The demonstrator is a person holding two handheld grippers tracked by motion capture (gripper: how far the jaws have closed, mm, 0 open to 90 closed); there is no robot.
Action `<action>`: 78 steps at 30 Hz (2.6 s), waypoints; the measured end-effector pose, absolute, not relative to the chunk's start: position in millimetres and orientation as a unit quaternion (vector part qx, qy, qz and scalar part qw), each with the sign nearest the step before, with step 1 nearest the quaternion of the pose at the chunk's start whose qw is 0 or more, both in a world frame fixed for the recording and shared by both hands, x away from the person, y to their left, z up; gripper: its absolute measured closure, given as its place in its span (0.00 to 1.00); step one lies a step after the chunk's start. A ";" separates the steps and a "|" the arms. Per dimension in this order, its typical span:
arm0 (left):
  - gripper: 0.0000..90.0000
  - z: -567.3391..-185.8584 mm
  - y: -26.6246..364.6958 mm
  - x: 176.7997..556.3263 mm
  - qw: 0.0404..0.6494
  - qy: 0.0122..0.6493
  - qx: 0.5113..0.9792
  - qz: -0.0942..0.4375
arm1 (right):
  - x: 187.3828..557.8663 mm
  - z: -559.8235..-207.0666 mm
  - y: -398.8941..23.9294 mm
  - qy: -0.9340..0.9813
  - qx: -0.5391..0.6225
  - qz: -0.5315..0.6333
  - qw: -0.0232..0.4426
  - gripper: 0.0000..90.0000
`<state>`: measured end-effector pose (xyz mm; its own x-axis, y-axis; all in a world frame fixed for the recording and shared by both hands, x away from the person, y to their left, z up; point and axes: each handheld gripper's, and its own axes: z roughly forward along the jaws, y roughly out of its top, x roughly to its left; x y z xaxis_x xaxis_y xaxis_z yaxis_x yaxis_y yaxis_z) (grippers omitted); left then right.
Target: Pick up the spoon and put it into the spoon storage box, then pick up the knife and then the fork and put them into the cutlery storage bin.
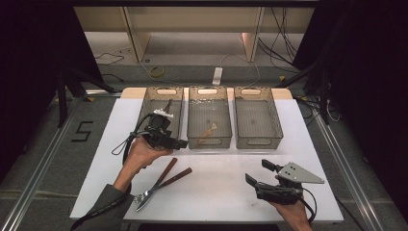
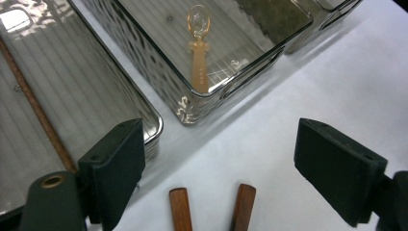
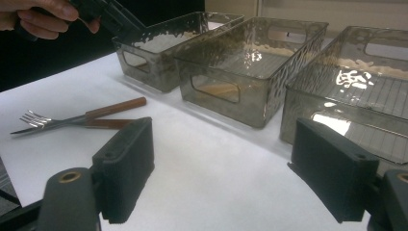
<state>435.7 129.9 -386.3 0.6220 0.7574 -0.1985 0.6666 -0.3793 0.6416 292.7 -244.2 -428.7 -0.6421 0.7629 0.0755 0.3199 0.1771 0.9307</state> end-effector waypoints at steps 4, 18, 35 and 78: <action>0.20 -387.0 132.4 434.5 0.351 0.433 0.828 0.065 | 292.7 -428.8 -244.2 0.738 0.366 0.527 0.211 0.26; 0.19 -399.8 142.1 430.5 0.300 0.445 0.842 0.056 | 292.7 -428.9 -245.2 0.736 0.368 0.527 0.210 0.26; 0.23 -416.9 156.8 427.9 0.232 0.477 0.846 0.054 | 293.7 -429.1 -245.5 0.737 0.368 0.528 0.208 0.26; 0.57 -453.1 152.1 401.4 0.162 0.456 0.875 0.014 | 295.1 -429.3 -242.3 0.740 0.364 0.524 0.212 0.26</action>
